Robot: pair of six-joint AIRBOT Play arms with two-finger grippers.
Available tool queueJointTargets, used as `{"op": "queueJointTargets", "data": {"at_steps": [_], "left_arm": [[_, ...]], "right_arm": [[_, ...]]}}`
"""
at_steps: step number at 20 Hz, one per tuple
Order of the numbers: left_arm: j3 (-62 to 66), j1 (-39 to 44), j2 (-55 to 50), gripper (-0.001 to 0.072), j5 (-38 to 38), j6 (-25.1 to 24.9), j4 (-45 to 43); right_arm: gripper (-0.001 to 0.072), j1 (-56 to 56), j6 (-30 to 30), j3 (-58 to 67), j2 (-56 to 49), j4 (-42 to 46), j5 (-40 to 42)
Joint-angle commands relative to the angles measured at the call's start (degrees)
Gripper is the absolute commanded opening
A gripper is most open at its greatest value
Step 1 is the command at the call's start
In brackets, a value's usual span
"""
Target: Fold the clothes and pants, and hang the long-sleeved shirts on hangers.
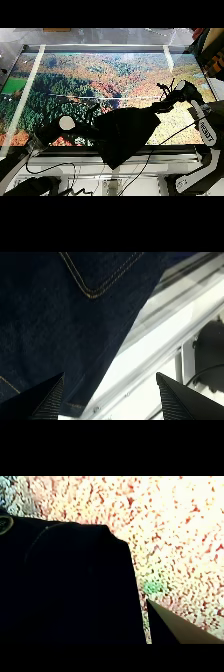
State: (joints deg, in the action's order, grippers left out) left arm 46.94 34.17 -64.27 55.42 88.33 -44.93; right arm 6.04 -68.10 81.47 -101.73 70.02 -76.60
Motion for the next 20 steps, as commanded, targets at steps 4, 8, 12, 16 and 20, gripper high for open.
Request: {"op": "queueJointTargets", "data": {"at_steps": [4, 8, 12, 16, 20], "left_arm": [[0.0, -0.1, 0.0, 0.0665, -3.0, -0.1, -0.1], [0.0, -0.1, 0.0, 0.0665, -3.0, -0.1, -0.1], [0.0, -0.5, 0.0, 0.0665, -3.0, -0.1, -0.1], [0.0, -2.2, 0.0, 0.0664, -3.0, -3.2, -0.1], [0.1, -6.8, 0.0, 0.0664, -2.9, -4.0, -0.1]], "right_arm": [[0.0507, 0.0, 0.1, 1.2, -5.9, -6.1, -9.9], [0.0507, -0.6, 0.1, -0.1, -6.8, -15.7, -13.6], [0.0519, -3.4, 0.1, -0.1, -6.8, -16.9, -12.7], [0.0519, -6.0, 0.1, 0.0, -6.8, -16.9, -7.8], [0.0517, -7.5, 0.1, 0.0, -6.8, -16.9, -8.0]]}}
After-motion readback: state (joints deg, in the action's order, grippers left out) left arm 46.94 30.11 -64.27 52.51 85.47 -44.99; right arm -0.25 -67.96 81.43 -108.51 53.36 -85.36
